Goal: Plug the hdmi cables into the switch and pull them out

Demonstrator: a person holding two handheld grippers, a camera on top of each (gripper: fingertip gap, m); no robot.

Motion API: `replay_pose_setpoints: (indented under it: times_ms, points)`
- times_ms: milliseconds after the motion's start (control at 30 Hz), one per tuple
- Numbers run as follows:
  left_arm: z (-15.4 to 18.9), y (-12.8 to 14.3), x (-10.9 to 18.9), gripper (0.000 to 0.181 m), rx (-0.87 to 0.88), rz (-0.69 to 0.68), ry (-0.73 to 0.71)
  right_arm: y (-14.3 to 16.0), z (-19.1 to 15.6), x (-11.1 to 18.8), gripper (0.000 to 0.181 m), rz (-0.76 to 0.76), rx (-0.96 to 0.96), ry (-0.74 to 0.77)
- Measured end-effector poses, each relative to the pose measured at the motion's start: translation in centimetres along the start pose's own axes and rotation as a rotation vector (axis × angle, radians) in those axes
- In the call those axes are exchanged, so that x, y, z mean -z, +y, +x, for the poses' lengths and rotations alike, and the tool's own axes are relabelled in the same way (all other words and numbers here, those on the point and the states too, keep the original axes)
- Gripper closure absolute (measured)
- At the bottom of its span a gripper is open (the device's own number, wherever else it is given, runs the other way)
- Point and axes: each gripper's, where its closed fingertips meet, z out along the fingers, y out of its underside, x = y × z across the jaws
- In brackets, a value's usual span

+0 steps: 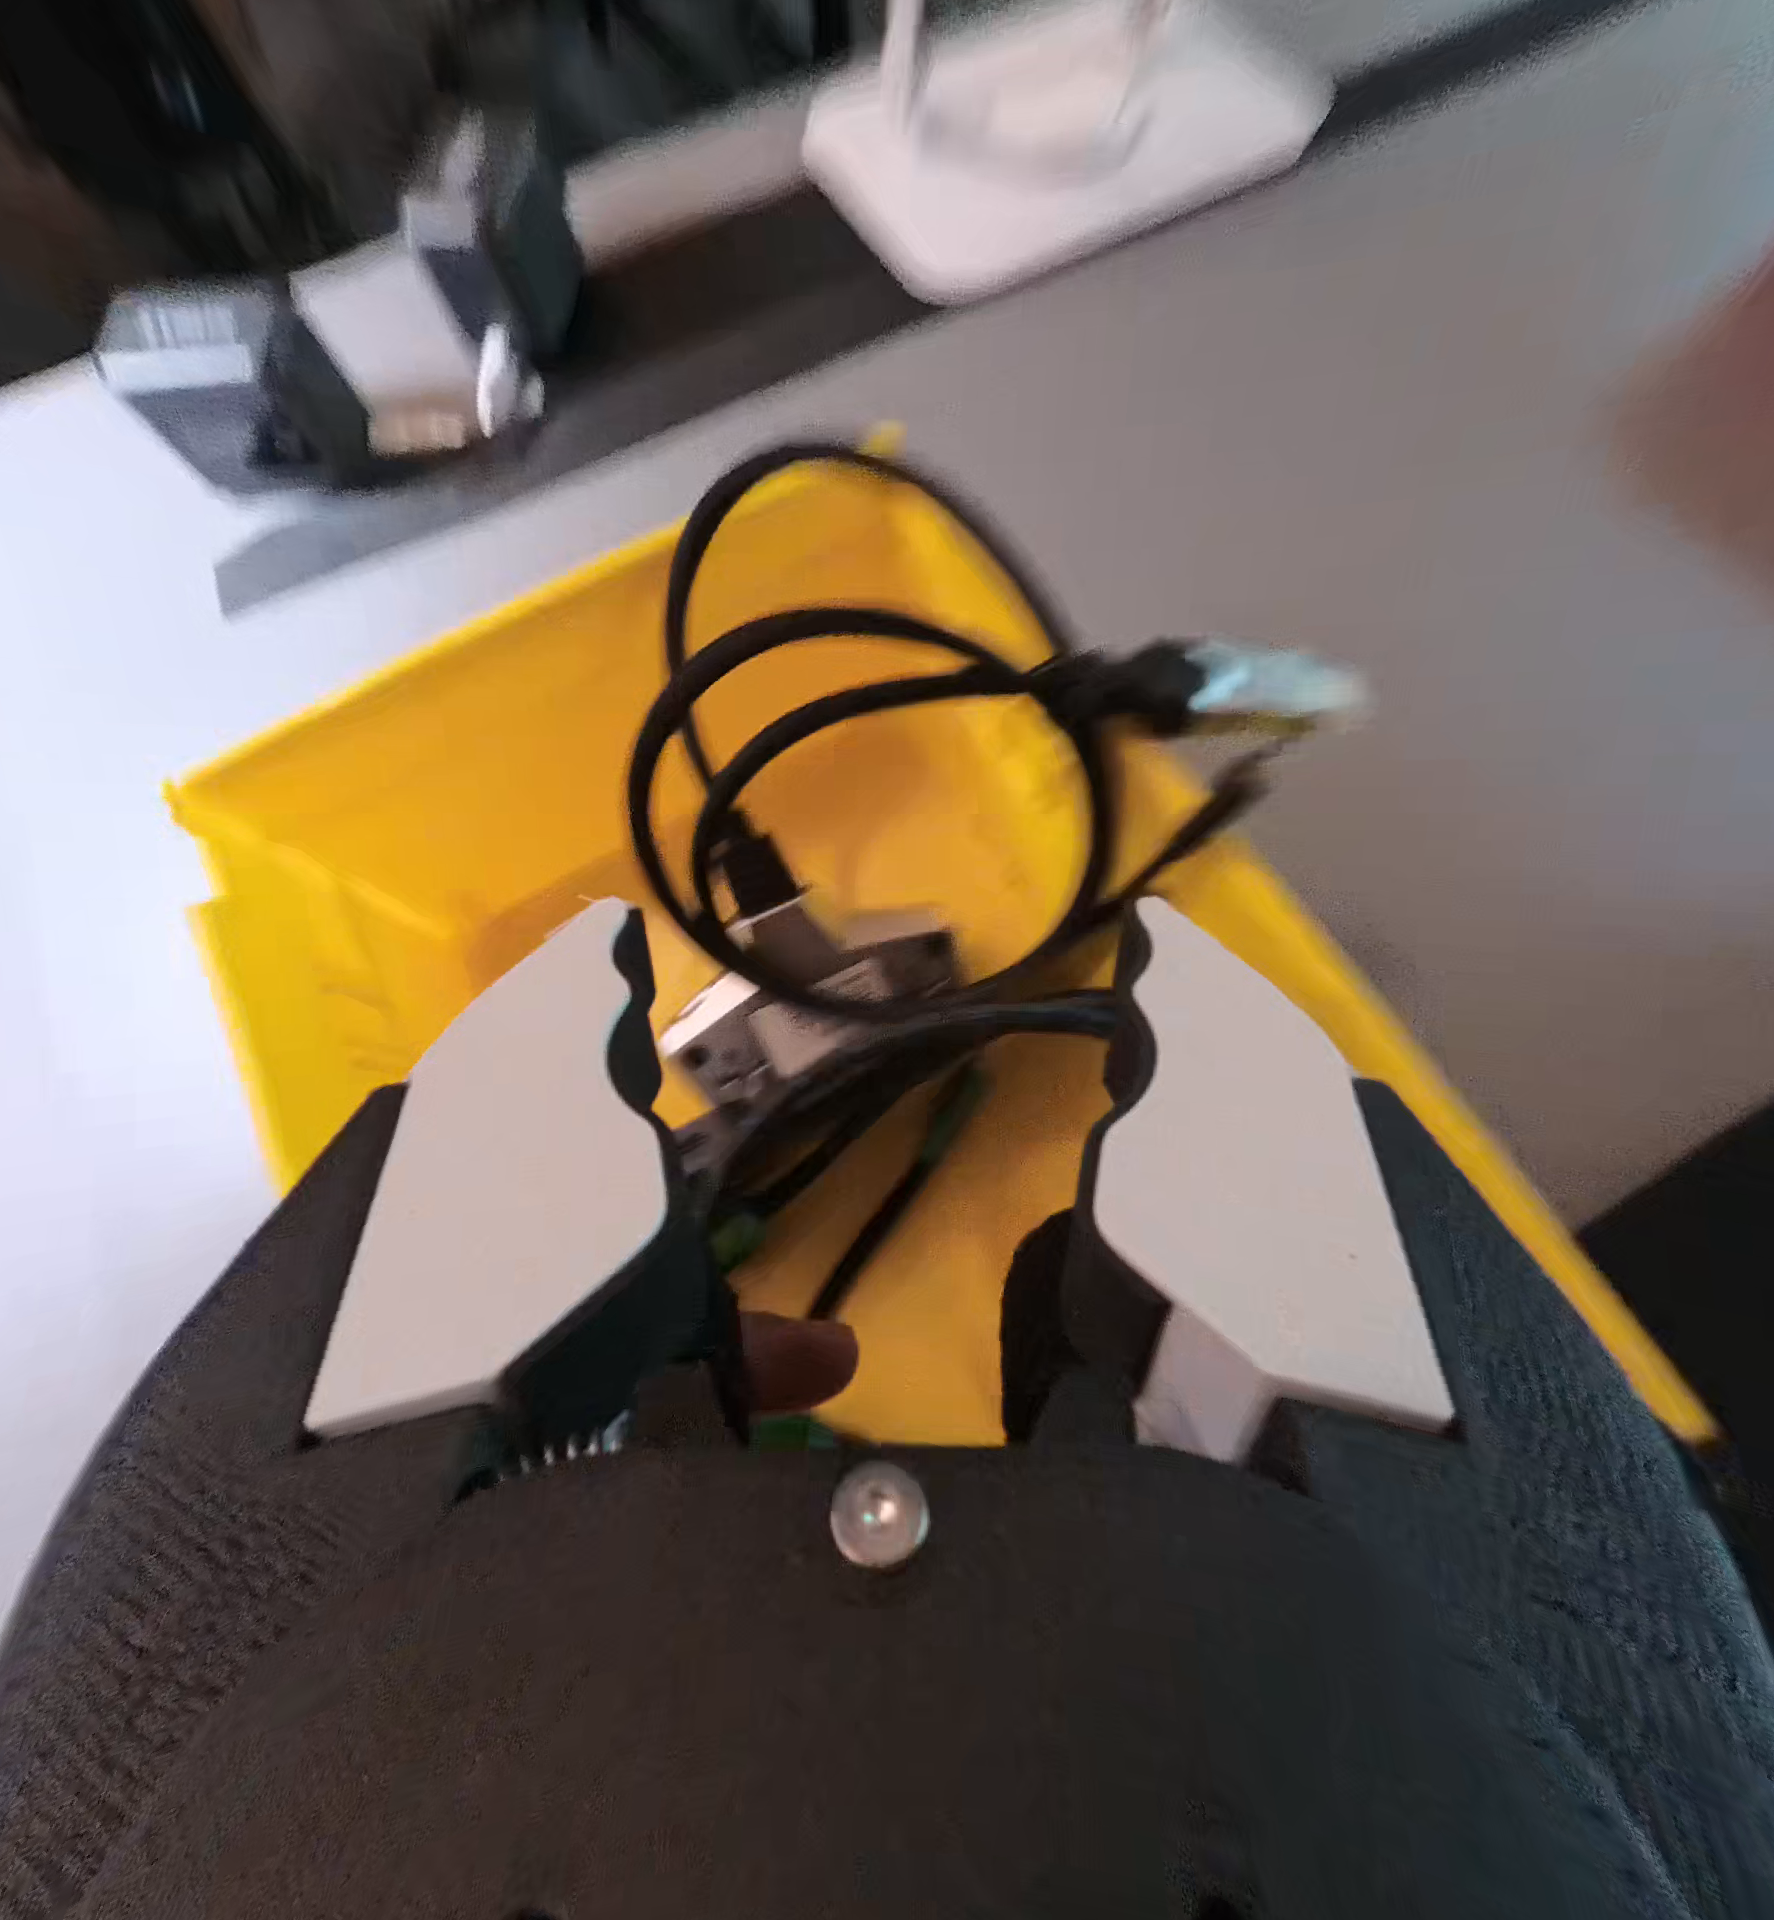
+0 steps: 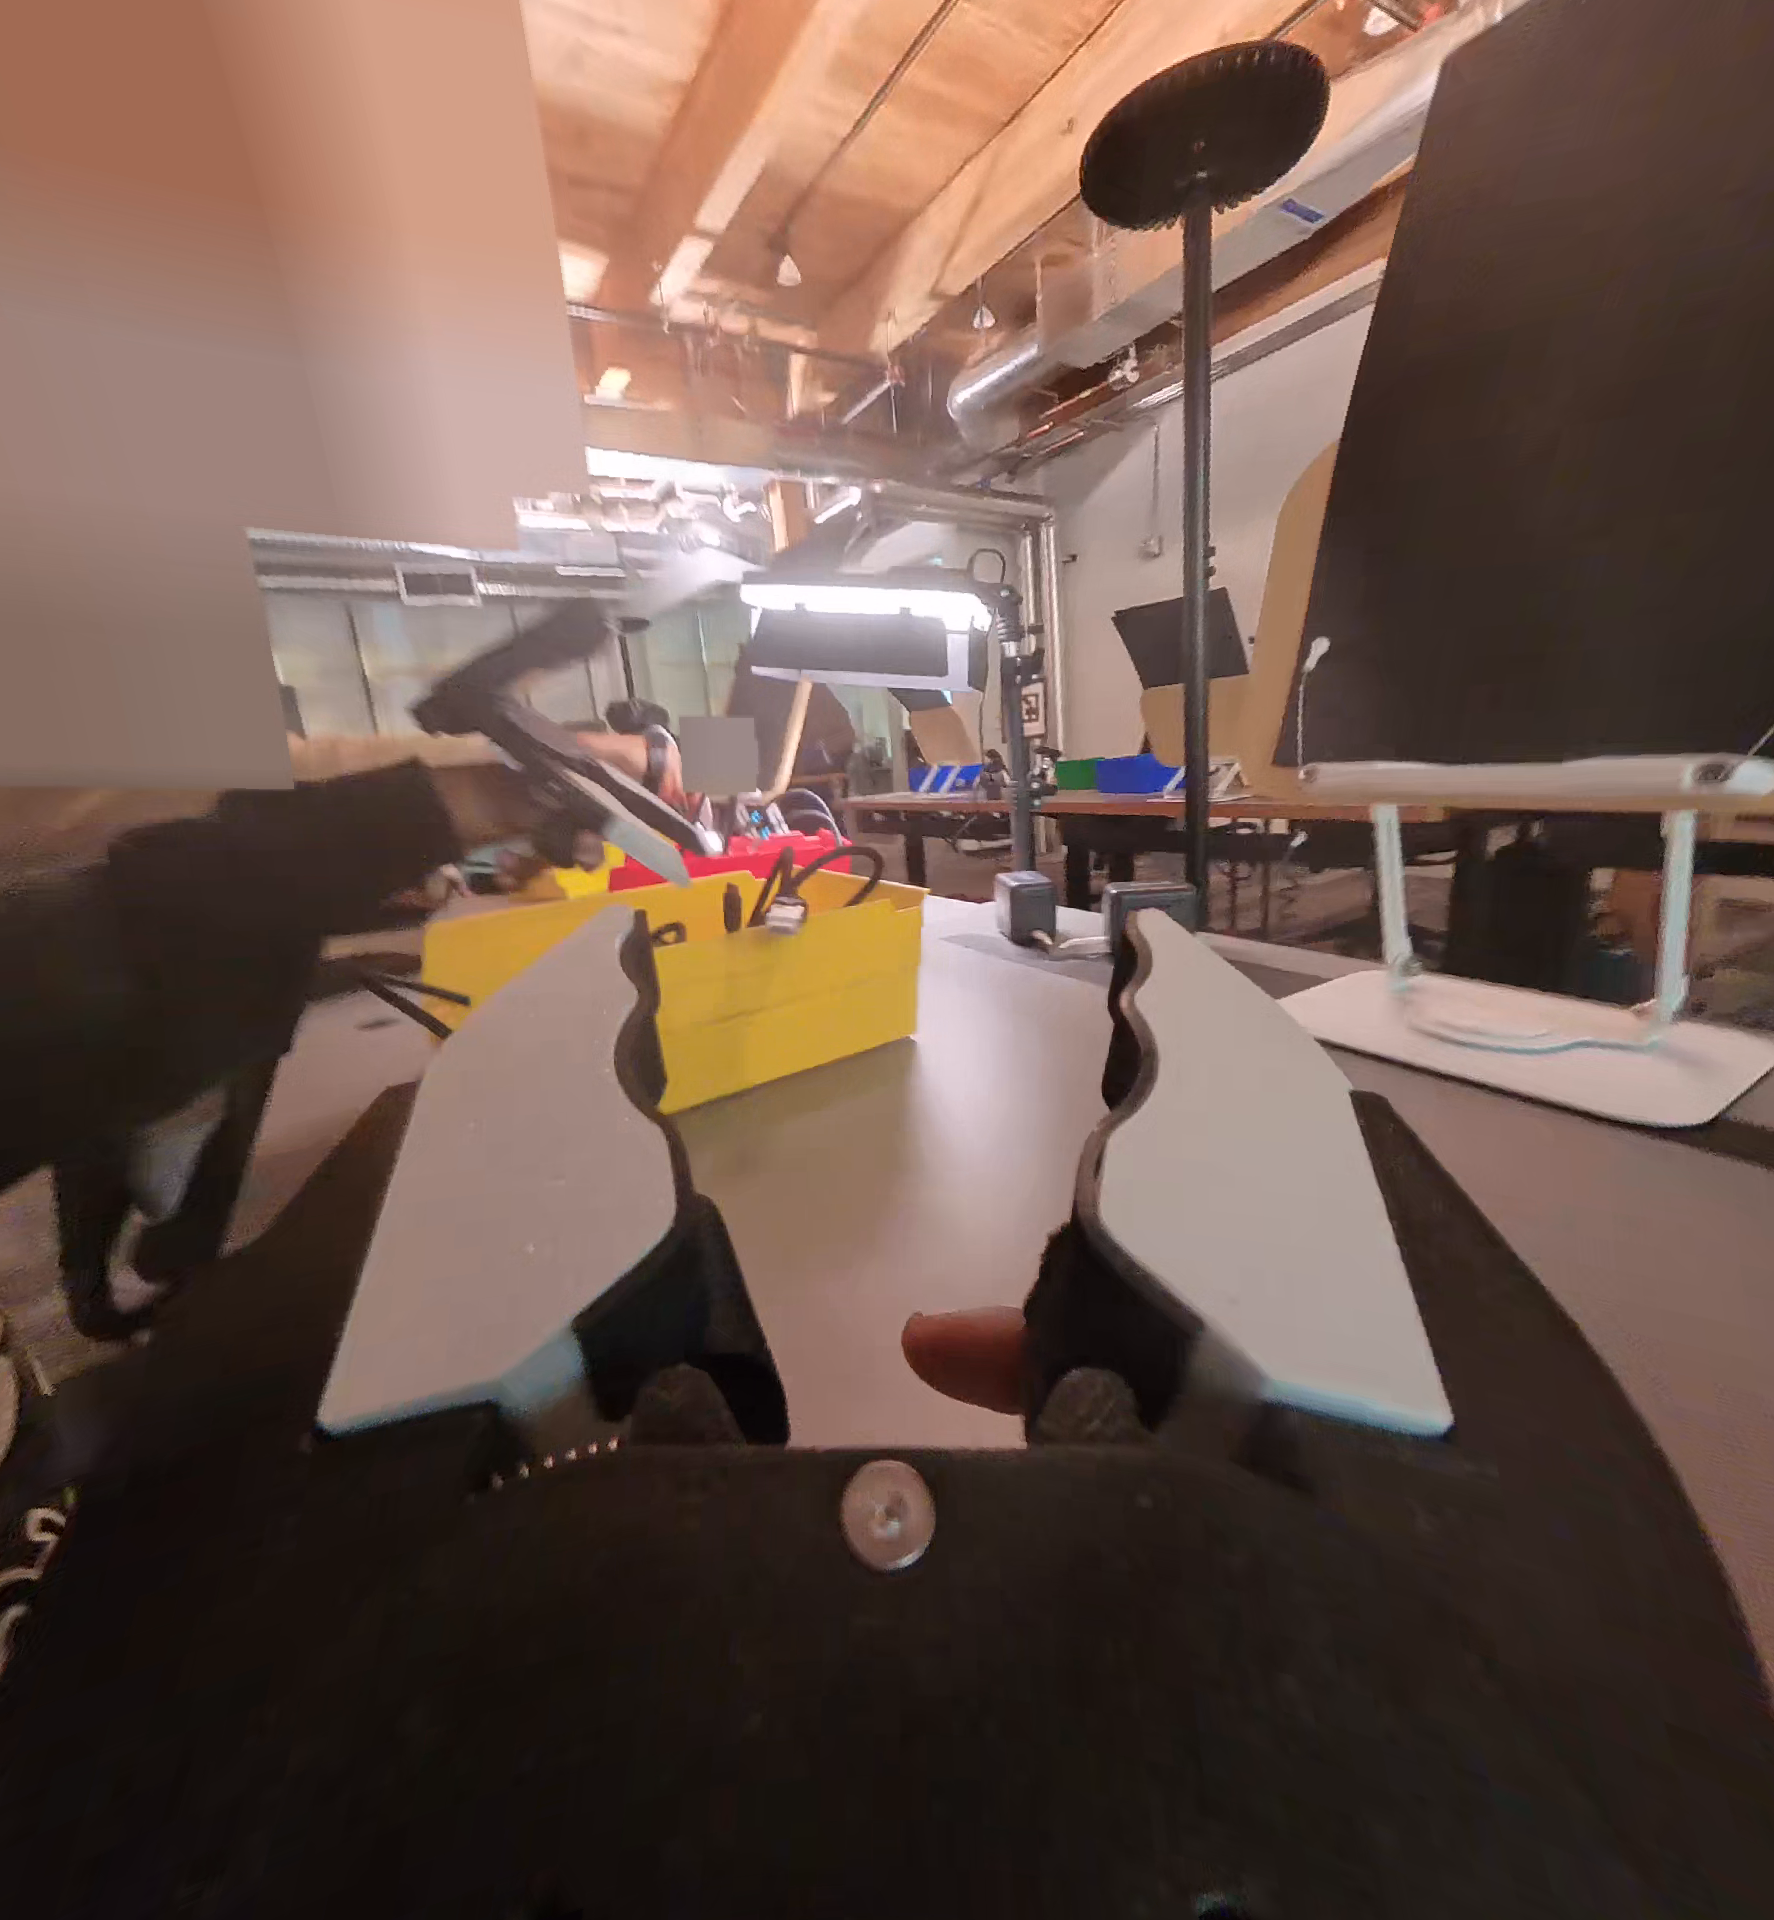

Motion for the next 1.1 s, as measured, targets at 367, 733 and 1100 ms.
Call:
replay_pose_setpoints:
  times_ms: [367,733,1100]
  points:
    - [-4.4,3.7,-9.2,0.113,0.315,-0.383,0.164,0.1,0.9,0.5,0.107,0.030,-0.046,0.017]
    - [-2.1,3.9,-9.8,0.155,0.269,-0.440,0.276,1.2,0.0,0.2,0.111,-0.042,0.100,0.012]
    - [-5.6,-7.9,0.4,0.157,0.089,0.073,-0.037,1.2,-0.2,0.3,0.113,-0.049,0.123,0.010]
